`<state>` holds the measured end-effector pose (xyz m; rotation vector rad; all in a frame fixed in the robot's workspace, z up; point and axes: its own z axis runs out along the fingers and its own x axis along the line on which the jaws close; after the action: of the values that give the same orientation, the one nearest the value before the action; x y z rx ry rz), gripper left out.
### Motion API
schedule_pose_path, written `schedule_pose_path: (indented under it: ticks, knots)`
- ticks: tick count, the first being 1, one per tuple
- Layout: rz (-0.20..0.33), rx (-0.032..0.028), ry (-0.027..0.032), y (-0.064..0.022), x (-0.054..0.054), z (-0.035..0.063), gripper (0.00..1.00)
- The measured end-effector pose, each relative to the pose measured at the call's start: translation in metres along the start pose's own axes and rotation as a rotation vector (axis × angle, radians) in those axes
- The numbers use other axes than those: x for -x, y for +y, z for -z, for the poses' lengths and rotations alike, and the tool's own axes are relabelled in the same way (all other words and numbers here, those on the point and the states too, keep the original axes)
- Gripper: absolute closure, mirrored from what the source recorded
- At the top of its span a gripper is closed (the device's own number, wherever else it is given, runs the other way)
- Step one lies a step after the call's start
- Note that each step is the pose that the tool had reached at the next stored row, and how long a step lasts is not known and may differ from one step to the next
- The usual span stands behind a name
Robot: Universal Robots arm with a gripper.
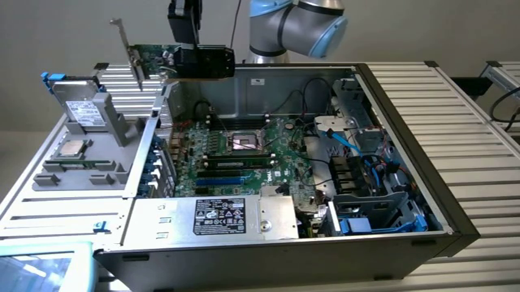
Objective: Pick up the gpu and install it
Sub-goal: 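Reach for the gpu, then pick up the gpu and move the gpu toward the slot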
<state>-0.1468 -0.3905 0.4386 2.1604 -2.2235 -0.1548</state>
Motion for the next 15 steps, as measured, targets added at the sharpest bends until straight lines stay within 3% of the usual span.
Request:
schedule_pose_path:
  ticks: [9,15]
  knots:
    - [0.006,0.0002,0.0002,-0.0400,0.001,0.0039,0.72]
    - [0.007,0.0003,0.0003,-0.0433,0.001,0.0042,0.72]
